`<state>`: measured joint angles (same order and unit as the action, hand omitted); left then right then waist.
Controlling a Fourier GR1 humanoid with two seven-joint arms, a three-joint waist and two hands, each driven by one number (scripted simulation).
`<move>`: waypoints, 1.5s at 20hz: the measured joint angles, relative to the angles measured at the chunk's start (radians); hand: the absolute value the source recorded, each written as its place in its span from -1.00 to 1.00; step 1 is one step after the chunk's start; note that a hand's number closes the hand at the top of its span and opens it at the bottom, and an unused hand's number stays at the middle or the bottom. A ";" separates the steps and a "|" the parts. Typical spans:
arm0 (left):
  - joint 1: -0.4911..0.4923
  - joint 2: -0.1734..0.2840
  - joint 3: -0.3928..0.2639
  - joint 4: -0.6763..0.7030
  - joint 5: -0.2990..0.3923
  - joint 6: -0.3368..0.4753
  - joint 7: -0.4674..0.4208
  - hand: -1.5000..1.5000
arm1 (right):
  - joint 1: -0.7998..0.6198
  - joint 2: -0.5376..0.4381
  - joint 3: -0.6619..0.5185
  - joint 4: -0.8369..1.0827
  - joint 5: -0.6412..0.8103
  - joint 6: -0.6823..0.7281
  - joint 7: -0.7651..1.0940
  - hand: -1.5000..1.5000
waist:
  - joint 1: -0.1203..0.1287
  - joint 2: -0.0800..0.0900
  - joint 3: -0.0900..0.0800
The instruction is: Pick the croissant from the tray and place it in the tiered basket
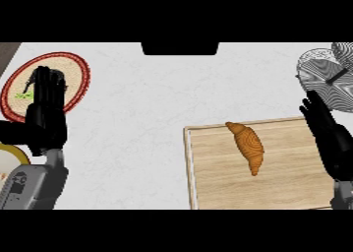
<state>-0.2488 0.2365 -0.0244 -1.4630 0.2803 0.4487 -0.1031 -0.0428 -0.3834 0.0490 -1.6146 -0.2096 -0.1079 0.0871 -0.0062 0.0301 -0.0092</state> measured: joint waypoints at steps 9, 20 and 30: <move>0.070 0.179 -0.083 0.067 -0.143 -0.096 0.067 0.00 | -0.015 0.007 -0.066 -0.037 0.102 -0.128 -0.051 -1.00 | -0.028 -0.033 0.011; 0.095 0.233 -0.124 0.053 -0.210 -0.159 0.136 0.00 | 0.225 -0.072 0.009 -0.344 0.455 -0.299 0.224 -1.00 | -0.011 -0.034 0.007; 0.064 0.217 -0.141 0.046 -0.233 -0.171 0.159 0.00 | 0.078 -0.304 0.151 -0.537 0.559 0.059 0.771 -1.00 | 0.020 -0.029 0.005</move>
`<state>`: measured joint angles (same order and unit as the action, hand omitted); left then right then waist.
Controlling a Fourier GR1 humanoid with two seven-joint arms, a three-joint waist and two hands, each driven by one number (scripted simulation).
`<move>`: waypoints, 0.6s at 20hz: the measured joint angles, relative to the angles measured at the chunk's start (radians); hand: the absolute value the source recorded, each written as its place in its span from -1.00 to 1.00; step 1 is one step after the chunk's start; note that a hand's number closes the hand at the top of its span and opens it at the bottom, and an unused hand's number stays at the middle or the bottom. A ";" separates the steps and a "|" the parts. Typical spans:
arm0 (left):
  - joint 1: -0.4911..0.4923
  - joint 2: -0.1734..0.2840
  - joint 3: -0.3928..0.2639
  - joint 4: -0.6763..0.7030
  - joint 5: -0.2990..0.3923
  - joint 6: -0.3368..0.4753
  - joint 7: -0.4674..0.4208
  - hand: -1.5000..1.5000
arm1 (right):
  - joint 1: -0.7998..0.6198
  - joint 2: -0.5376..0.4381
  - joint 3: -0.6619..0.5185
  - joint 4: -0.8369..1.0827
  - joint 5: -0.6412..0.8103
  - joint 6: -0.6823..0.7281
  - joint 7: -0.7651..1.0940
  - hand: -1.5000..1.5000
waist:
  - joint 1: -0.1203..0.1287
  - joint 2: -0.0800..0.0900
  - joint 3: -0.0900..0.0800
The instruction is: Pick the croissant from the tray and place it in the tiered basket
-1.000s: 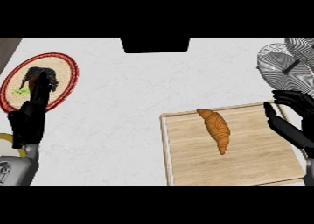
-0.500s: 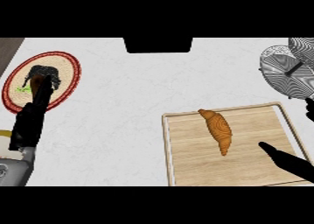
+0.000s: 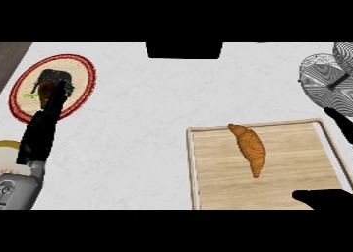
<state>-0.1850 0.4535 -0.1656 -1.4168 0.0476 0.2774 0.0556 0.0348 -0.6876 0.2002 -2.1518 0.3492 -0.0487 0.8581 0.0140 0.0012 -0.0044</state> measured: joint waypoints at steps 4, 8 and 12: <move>0.017 0.000 0.010 -0.010 0.001 -0.020 -0.010 0.00 | -0.182 0.048 0.070 0.042 0.029 0.076 0.178 -1.00 | 0.008 0.001 0.001; 0.020 -0.012 0.014 -0.010 -0.008 -0.022 -0.014 0.00 | -0.291 0.112 0.113 0.118 0.033 0.112 0.247 -1.00 | 0.007 0.001 0.002; 0.018 -0.006 0.027 -0.014 -0.013 -0.032 -0.009 0.00 | -0.343 0.160 0.138 0.219 0.030 0.137 0.266 -1.00 | 0.003 0.000 0.002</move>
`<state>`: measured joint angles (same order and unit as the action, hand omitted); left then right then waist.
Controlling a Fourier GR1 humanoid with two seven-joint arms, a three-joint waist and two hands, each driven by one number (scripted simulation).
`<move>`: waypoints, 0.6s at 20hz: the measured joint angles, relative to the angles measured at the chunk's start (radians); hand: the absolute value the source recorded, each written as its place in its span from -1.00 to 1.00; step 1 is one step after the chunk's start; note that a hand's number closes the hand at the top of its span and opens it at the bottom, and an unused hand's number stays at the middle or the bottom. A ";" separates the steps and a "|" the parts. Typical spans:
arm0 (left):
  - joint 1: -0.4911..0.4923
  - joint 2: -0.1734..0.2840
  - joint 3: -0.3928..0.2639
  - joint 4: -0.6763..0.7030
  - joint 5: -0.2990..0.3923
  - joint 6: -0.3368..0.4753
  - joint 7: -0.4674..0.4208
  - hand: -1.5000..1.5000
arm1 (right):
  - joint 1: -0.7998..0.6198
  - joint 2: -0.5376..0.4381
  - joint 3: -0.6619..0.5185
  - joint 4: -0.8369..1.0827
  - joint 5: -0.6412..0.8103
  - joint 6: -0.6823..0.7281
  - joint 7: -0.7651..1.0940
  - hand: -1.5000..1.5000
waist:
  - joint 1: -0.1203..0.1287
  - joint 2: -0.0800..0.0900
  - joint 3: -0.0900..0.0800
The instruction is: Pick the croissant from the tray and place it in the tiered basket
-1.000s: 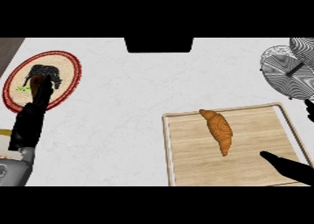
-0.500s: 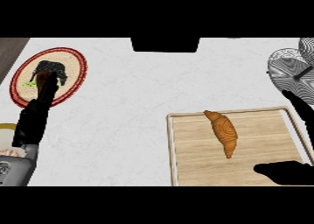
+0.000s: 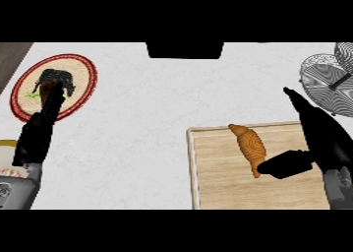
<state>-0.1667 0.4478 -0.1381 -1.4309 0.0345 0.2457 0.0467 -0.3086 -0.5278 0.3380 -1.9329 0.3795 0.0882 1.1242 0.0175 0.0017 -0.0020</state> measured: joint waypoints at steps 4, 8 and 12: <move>0.005 -0.006 0.006 -0.010 -0.005 -0.004 0.007 0.00 | -0.030 0.040 0.039 0.057 0.021 0.022 0.024 -1.00 | -0.005 -0.001 0.001; -0.001 -0.016 0.019 0.016 -0.008 -0.012 -0.005 0.00 | -0.041 0.083 0.070 0.114 0.061 0.031 0.030 -1.00 | -0.010 -0.001 0.001; 0.012 -0.021 0.032 0.016 -0.015 -0.020 -0.011 0.00 | -0.025 0.112 0.087 0.123 0.098 0.044 0.030 -1.00 | -0.014 -0.002 0.001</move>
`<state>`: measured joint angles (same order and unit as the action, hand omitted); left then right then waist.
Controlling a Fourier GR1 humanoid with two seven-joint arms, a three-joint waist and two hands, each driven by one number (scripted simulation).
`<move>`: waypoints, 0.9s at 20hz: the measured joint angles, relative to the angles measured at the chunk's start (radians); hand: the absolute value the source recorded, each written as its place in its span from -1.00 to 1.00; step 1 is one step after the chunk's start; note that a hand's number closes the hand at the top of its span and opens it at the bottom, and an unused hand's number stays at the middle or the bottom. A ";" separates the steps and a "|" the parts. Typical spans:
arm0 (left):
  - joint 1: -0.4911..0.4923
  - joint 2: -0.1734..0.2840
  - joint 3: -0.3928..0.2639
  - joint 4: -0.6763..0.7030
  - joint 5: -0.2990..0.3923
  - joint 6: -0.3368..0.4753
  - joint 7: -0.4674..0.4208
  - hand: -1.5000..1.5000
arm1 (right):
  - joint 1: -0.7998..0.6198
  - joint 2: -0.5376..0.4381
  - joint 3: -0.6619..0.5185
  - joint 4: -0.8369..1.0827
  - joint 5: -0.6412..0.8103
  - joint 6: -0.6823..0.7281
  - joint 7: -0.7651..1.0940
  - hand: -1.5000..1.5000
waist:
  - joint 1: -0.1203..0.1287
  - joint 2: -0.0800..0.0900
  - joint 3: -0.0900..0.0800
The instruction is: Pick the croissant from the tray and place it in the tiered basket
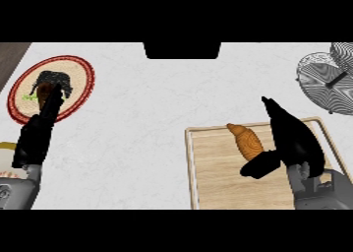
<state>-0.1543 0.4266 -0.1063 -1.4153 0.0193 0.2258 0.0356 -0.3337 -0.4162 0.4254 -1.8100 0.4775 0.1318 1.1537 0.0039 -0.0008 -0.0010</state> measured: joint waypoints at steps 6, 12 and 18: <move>0.014 -0.014 0.001 -0.025 -0.022 -0.001 0.015 0.00 | 0.006 0.009 0.016 0.009 0.069 0.032 -0.007 -1.00 | -0.001 -0.001 0.000; -0.006 -0.013 0.038 0.017 -0.017 -0.031 -0.008 0.00 | 0.034 0.030 0.040 0.013 0.156 0.051 -0.021 -1.00 | -0.005 0.000 0.000; -0.004 -0.024 0.043 0.005 -0.036 -0.037 0.004 0.00 | 0.040 0.099 0.053 0.047 0.226 0.062 -0.021 -1.00 | -0.003 -0.001 0.000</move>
<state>-0.1587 0.4025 -0.0630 -1.4107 -0.0170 0.1885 0.0398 -0.2935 -0.3177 0.4782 -1.7629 0.7039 0.1936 1.1326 0.0010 -0.0014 -0.0008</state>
